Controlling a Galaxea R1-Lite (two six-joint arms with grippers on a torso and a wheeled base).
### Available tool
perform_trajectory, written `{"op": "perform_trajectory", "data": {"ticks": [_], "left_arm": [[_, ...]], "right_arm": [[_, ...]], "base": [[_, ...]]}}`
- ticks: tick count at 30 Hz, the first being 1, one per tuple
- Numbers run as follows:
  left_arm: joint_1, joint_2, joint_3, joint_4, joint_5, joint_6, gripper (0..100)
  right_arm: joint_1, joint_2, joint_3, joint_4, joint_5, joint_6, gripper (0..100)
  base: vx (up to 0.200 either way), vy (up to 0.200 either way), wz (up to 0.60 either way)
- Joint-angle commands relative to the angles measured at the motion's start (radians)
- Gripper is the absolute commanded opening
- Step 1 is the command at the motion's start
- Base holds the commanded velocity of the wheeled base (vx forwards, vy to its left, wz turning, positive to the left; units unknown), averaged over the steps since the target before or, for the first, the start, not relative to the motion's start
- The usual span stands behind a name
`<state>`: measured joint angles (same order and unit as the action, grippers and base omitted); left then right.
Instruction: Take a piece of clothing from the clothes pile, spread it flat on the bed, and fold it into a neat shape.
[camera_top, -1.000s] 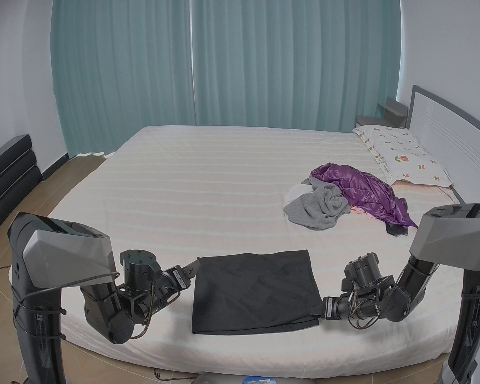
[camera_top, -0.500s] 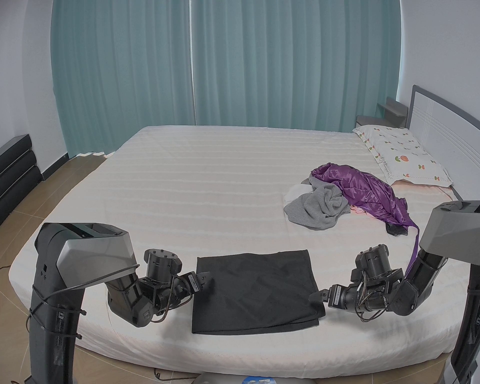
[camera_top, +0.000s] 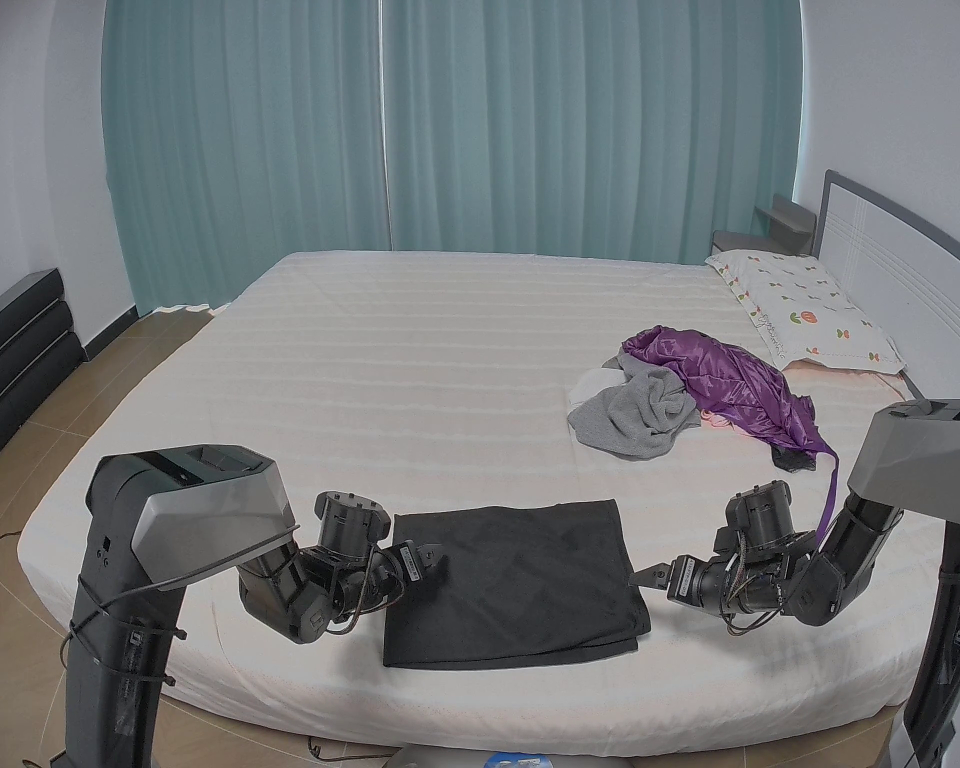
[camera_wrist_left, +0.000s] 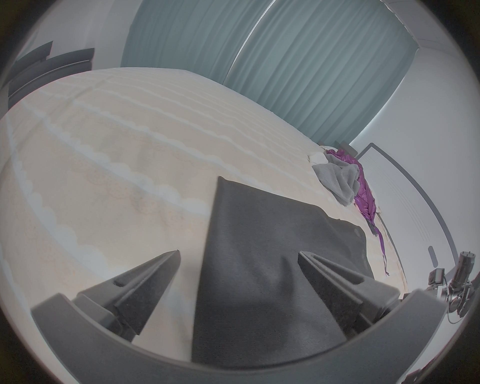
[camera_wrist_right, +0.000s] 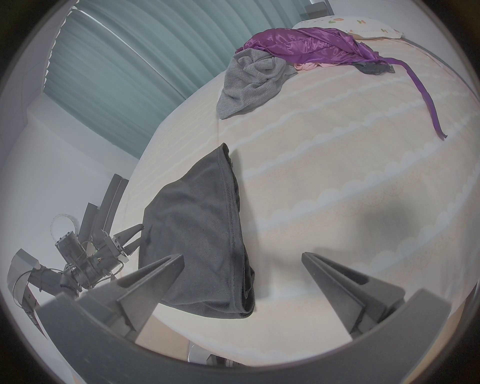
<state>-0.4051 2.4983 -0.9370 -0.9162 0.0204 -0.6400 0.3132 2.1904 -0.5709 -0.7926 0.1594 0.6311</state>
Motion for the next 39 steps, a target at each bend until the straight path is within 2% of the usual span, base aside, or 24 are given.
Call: {"op": "perform_trajectory", "data": {"ticks": [1, 32, 39], "left_arm": [[-0.006, 0.002, -0.005, 0.000, 0.000, -0.001, 0], [0.002, -0.022, 0.010, -0.012, 0.024, -0.006, 0], [0.006, -0.033, 0.010, -0.012, 0.055, -0.006, 0]], "right_arm": [[0.000, 0.002, -0.001, -0.001, 0.000, -0.001, 100], [-0.032, 0.002, -0.006, -0.001, 0.002, 0.004, 100], [-0.031, 0.005, -0.014, -0.001, 0.002, 0.067, 100]], "base": [[0.000, 0.000, 0.00], [0.000, 0.000, 0.00], [0.000, 0.200, 0.00]]}}
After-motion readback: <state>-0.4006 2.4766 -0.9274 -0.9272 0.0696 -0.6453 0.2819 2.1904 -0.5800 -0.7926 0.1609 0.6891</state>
